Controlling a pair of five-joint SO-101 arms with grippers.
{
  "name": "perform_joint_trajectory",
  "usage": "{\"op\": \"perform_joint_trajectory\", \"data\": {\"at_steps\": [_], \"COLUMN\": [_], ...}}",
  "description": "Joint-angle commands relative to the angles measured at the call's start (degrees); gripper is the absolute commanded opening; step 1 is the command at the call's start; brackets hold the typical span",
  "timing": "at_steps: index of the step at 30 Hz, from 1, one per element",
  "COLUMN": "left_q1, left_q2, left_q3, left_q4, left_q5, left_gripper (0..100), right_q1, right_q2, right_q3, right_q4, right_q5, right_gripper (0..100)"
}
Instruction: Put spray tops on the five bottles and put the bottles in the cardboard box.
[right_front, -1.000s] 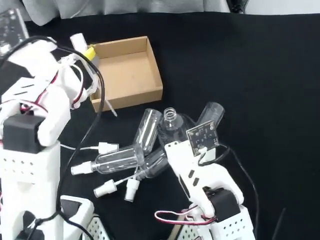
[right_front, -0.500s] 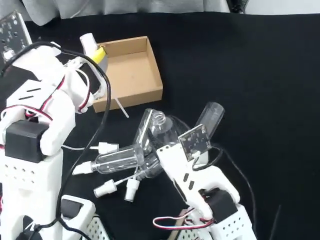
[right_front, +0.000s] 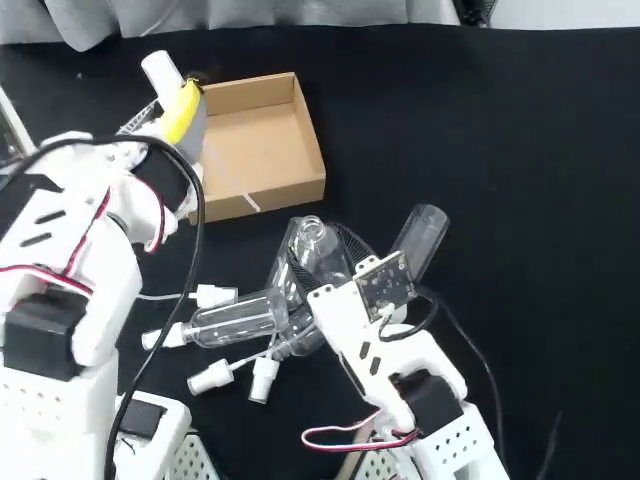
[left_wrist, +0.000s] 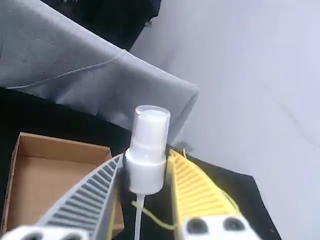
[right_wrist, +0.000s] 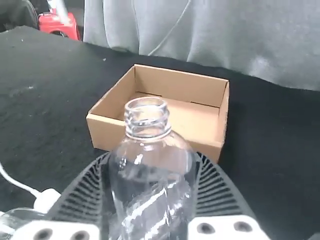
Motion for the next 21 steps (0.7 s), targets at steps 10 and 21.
{"op": "perform_joint_trajectory", "data": {"at_steps": [10,21], "left_q1": [4.6,7.5], "left_q2": [-11.3,-11.8], "left_q3": [16.4,18.9], "left_q4": [-14.2,-14.1], "left_q5": [0.5,0.3], "left_gripper": [3,3], "right_q1": [-4.8,-4.8], "right_q2": [-6.1,-6.1], "right_q3": [2.0,2.0], "right_q4": [-5.8,-5.8], "right_q5": [4.8,4.9], "right_gripper": [6.3,6.4]}}
